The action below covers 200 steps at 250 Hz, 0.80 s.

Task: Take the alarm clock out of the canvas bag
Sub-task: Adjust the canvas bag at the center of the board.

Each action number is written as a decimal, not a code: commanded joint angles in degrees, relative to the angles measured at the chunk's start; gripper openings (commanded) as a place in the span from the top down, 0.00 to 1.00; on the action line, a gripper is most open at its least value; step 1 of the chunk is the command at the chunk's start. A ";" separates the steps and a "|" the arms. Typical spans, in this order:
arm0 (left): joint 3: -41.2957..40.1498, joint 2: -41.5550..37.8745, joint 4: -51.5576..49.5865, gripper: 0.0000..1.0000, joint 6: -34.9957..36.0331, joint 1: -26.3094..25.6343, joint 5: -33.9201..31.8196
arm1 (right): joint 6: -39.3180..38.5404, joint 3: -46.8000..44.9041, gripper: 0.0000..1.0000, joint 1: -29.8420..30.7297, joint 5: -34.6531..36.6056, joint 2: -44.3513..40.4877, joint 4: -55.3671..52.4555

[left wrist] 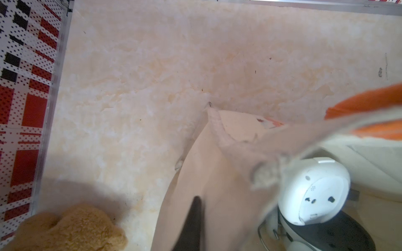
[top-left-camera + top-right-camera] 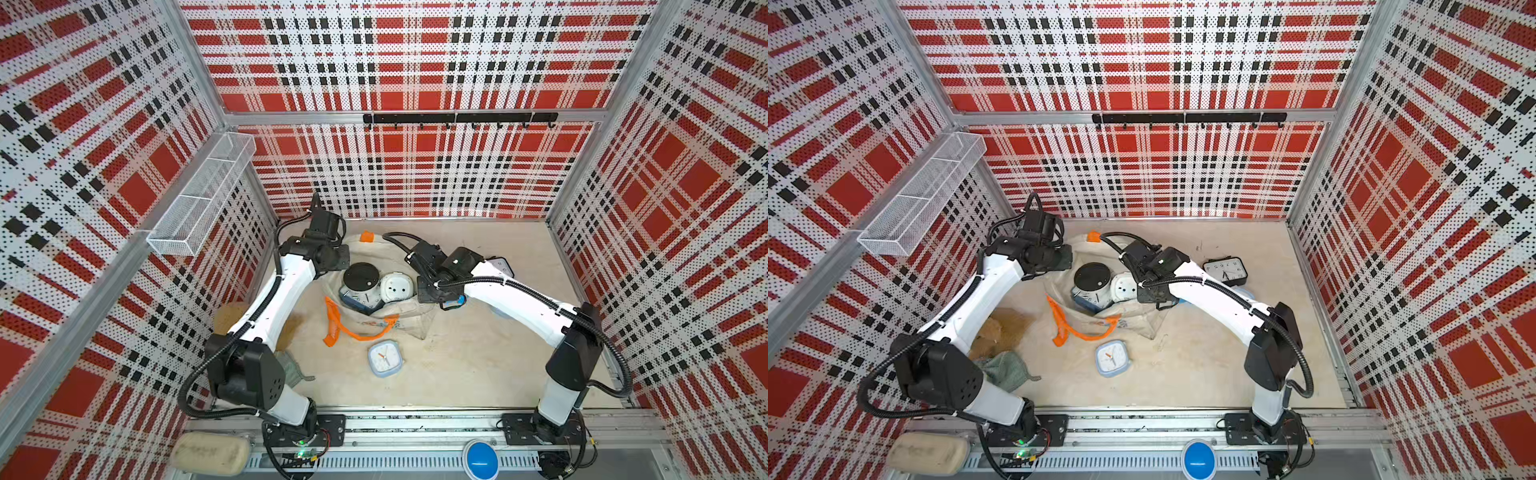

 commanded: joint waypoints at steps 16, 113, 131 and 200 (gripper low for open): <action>-1.45 -4.63 0.25 0.28 -5.25 0.19 3.52 | -0.95 -4.53 1.00 0.37 2.38 -2.85 1.35; 4.42 -14.63 -2.30 0.01 -15.96 -12.29 7.81 | 0.36 -14.95 1.00 1.38 2.05 -9.86 11.57; -0.24 -14.96 0.03 0.01 -19.79 -14.66 9.45 | 0.30 -17.00 1.00 1.37 1.97 -11.36 13.70; -12.06 -9.92 12.70 0.01 -26.14 -18.85 13.51 | 0.37 -22.30 1.00 1.29 0.82 -13.90 18.27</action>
